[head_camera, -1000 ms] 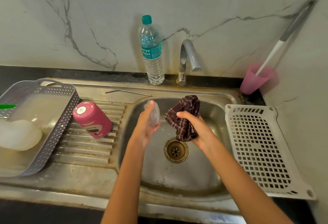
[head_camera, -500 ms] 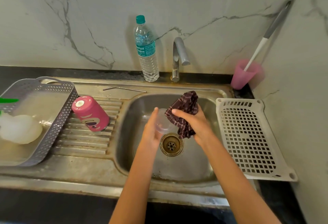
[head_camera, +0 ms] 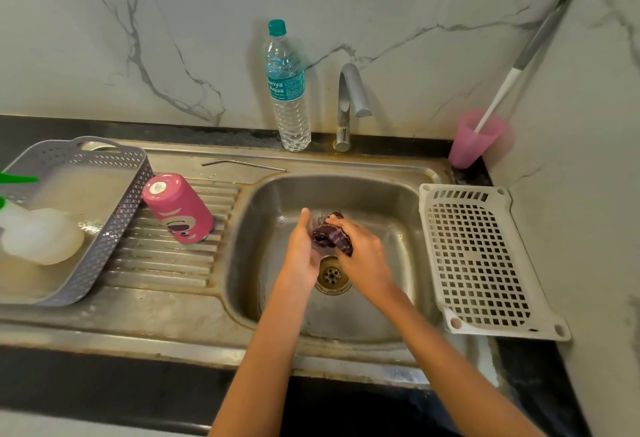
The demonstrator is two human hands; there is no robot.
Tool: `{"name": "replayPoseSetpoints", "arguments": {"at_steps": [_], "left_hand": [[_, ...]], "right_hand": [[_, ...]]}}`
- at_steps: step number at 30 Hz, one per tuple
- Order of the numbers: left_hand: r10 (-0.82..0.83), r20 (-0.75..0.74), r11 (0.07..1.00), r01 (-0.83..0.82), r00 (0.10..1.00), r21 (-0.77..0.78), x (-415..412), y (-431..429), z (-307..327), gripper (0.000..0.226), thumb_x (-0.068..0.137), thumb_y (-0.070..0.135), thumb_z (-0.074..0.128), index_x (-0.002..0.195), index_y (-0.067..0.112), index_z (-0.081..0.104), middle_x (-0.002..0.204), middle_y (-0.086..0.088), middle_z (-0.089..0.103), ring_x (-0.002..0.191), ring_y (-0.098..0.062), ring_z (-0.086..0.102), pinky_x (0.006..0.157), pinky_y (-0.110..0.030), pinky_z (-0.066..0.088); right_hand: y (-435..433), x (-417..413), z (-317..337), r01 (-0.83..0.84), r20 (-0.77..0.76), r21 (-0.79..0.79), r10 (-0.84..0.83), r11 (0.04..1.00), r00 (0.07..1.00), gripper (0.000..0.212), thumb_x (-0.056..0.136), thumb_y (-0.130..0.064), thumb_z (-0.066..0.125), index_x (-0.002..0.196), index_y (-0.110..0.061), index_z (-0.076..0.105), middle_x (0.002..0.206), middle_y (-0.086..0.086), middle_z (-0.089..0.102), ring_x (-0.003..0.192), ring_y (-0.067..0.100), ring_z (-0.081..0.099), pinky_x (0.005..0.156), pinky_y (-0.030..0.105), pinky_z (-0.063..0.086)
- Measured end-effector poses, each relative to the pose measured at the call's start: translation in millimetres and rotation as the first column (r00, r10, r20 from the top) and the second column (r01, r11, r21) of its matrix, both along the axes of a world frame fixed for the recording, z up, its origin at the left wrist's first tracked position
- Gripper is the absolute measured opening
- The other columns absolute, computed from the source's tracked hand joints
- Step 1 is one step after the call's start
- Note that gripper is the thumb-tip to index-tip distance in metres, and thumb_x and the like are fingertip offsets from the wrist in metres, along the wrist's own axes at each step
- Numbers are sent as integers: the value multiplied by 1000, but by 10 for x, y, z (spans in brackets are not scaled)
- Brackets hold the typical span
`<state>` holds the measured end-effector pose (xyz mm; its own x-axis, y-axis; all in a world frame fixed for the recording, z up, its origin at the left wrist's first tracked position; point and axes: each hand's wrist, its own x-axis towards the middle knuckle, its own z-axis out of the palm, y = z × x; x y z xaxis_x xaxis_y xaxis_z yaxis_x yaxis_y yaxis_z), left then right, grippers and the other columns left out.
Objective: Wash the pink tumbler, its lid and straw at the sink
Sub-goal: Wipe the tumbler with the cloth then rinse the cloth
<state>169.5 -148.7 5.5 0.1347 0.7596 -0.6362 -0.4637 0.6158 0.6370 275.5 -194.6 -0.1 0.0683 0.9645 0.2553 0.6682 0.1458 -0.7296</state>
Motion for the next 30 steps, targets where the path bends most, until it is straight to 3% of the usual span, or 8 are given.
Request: {"name": "replayPoseSetpoints", "arguments": {"at_steps": [3, 7, 10, 13, 17, 21, 26, 30], "left_hand": [[9, 50, 1000, -9, 999, 8, -6, -11, -12, 50, 101, 46, 42, 97, 3, 66, 89, -13, 70, 84, -22, 68, 73, -34, 50], [11, -23, 1000, -11, 1000, 6, 2, -22, 43, 45, 103, 42, 38, 111, 5, 63, 96, -12, 71, 85, -20, 67, 71, -30, 52], [-23, -43, 998, 25, 999, 53, 38, -12, 68, 40, 105, 35, 36, 103, 7, 64, 70, -2, 74, 69, -13, 70, 59, -23, 54], [-16, 12, 999, 16, 1000, 52, 74, -17, 73, 44, 105, 36, 34, 103, 6, 67, 85, -6, 72, 84, -16, 66, 73, -27, 50], [23, -61, 998, -19, 998, 57, 25, -71, 23, 42, 105, 38, 36, 88, 11, 64, 78, -3, 67, 74, -13, 63, 64, -24, 49], [-7, -166, 1000, 11, 986, 26, 89, -79, 49, 36, 105, 30, 36, 84, 17, 63, 78, 1, 65, 75, -10, 59, 65, -22, 44], [-11, -153, 999, 17, 988, 41, 162, -119, -5, 33, 104, 20, 37, 87, 13, 65, 76, -1, 67, 82, -15, 60, 70, -25, 47], [-5, -213, 1000, 3, 977, -11, 121, -114, 44, 26, 101, 27, 45, 93, 12, 65, 89, -5, 66, 81, -16, 59, 67, -28, 45]], "right_hand": [[-60, 48, 28, -64, -6, 27, 65, 998, 998, 56, 71, 8, 69, 121, -15, 66, 122, 1, 67, 117, 13, 58, 104, 27, 43], [-76, 163, 187, -85, -174, -18, 80, 996, 981, 47, 76, 9, 64, 113, -19, 69, 106, -8, 72, 97, 3, 66, 86, 17, 50], [-7, 115, 259, 38, -224, 2, -36, 999, 974, 48, 78, 10, 62, 117, -17, 67, 118, -8, 68, 107, -2, 61, 92, 7, 43], [8, 10, 189, 18, -130, -61, -26, 998, 991, 54, 77, 7, 64, 121, -23, 65, 115, -5, 70, 103, 6, 63, 86, -3, 36], [-61, 39, 154, -102, -120, -99, 90, 990, 989, 52, 74, 5, 66, 116, -26, 68, 106, -10, 72, 96, 3, 65, 87, 8, 44], [8, 106, 251, -49, -191, -3, 48, 999, 980, 51, 72, 10, 62, 111, -22, 69, 104, -13, 71, 96, -3, 63, 86, 10, 46], [126, 57, 333, -206, -30, -48, 205, 977, 978, 52, 62, 10, 63, 104, -19, 71, 105, -5, 71, 100, 4, 61, 90, 16, 46], [297, 171, 270, -42, -93, -55, 36, 998, 995, 43, 72, 8, 57, 101, -21, 69, 92, -5, 71, 88, 11, 66, 81, 36, 54]]}}
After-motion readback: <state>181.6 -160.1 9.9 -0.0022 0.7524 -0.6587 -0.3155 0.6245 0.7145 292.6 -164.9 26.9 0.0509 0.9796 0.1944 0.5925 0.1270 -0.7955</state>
